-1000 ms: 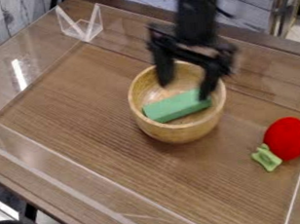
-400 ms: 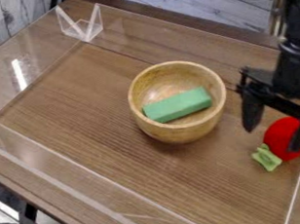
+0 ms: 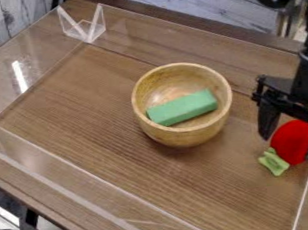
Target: Move the red fruit to the left
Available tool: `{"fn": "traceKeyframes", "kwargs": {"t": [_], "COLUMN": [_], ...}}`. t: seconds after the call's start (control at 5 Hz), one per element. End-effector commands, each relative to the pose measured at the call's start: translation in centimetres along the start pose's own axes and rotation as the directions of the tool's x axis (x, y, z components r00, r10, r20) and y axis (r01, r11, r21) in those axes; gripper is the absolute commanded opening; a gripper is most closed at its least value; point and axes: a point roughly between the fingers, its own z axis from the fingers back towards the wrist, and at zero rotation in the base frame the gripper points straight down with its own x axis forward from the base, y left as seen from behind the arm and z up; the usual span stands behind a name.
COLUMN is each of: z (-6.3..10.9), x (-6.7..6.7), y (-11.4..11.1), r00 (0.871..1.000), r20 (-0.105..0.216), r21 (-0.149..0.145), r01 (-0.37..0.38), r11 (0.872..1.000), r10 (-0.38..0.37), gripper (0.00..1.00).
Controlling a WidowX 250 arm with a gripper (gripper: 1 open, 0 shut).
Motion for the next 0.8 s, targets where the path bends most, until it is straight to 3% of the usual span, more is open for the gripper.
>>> {"fn": "traceKeyframes", "kwargs": {"t": [0.0,0.2,0.6], "z": [1.3,0.8,0.0], "x": [1.0,1.7,2.8], "y": [-0.7,0.0,0.9], "r00": [0.998,0.995,0.970], "r20": [0.061,0.069,0.081], "r21": [-0.012,-0.002,0.024], "r01": [-0.006,0.074,0.228], "r11": [1.000,0.997,0.973], "r10": [0.007,-0.074,-0.230], "gripper": [1.00,1.00,1.00]}}
